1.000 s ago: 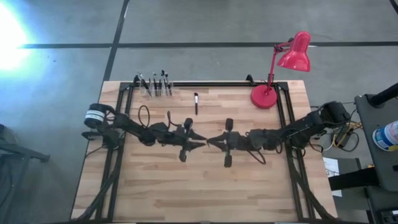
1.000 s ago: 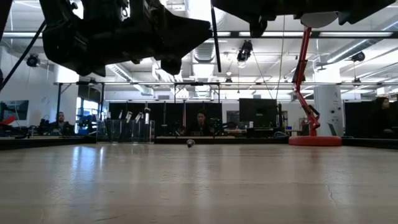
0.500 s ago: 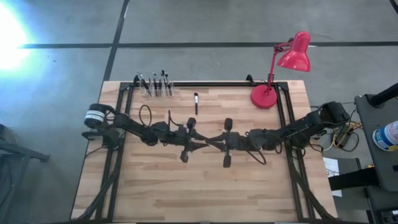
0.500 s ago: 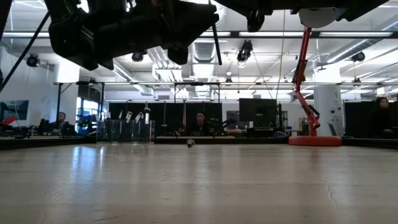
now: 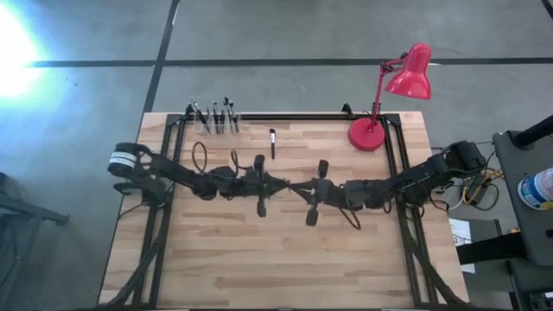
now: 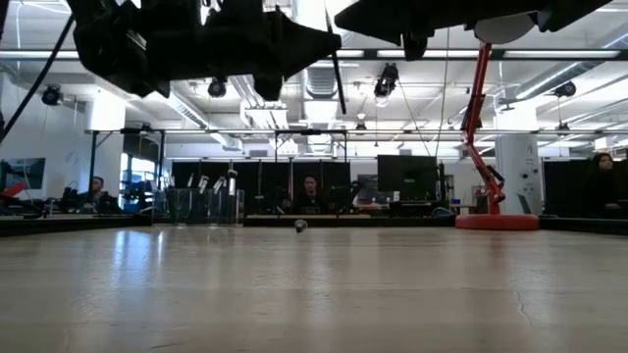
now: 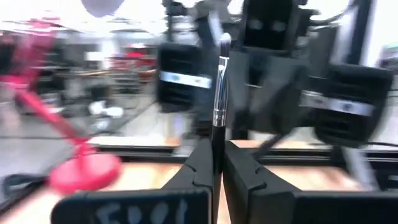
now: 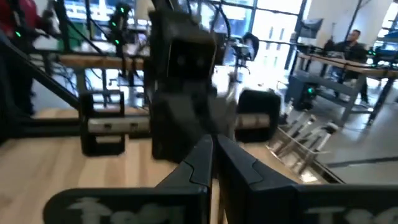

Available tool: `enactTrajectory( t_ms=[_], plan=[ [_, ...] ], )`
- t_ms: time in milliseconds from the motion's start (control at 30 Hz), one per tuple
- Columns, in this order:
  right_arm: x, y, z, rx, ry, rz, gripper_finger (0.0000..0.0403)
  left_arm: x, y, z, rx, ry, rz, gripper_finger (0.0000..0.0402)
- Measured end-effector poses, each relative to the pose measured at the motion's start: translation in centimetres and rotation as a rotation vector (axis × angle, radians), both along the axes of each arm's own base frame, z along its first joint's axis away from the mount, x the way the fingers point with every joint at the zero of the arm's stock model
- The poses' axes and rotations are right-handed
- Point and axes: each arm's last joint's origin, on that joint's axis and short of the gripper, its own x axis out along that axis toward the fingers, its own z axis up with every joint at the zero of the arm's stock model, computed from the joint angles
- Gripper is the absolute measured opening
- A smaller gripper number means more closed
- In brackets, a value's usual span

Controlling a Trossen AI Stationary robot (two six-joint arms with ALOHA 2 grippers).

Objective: Pick & Place Makeup Brushes
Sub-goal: Put the eyeshadow brush into the transparent organizer

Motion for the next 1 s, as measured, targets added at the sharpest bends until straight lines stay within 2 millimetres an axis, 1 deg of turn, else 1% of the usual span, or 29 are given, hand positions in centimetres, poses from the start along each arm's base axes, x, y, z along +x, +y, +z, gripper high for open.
enactTrajectory(
  t_ms=[67,167,300,367,433,533,633,767,900,1000],
  plan=[
    [-0.3,-0.4,0.3,-0.004,0.006,-0.013,0.0013,-0.3,0.4,0.3,0.003,0.036,0.072,0.0011],
    [-0.8,-0.9,1.0,-0.012,0.005,-0.026,0.0013,-0.9,1.2,0.6,-0.004,0.078,0.117,0.0010],
    [-1.7,-1.5,1.0,-0.061,0.117,0.016,0.0013,-2.0,2.7,1.7,-0.018,0.103,0.253,0.0010],
    [-2.1,-1.8,0.8,-0.066,0.143,0.011,0.0013,-2.6,3.9,1.6,-0.020,0.161,0.346,0.0010],
    [-2.6,-2.1,0.4,-0.073,0.158,0.004,0.0013,-3.2,5.3,1.8,-0.030,0.194,0.435,0.0010],
    [-3.2,-2.8,-0.5,-0.079,0.154,-0.014,0.0013,-4.3,8.0,2.2,-0.083,0.211,0.566,0.0010],
    [-3.6,-3.5,-1.4,-0.077,0.139,-0.039,0.0013,-5.6,11.0,2.0,-0.117,0.244,0.693,0.0010],
    [-4.2,-4.2,-2.6,-0.077,0.150,-0.061,0.0013,-7.6,15.2,2.1,-0.171,0.231,0.861,0.0010],
    [-4.5,-4.7,-2.9,-0.072,0.153,-0.066,0.0013,-9.7,18.9,2.1,-0.232,0.233,1.003,0.0010],
    [-4.4,-4.6,-2.9,-0.075,0.150,-0.060,0.0013,-11.1,20.8,2.2,-0.245,0.222,1.065,0.0010]
  ],
)
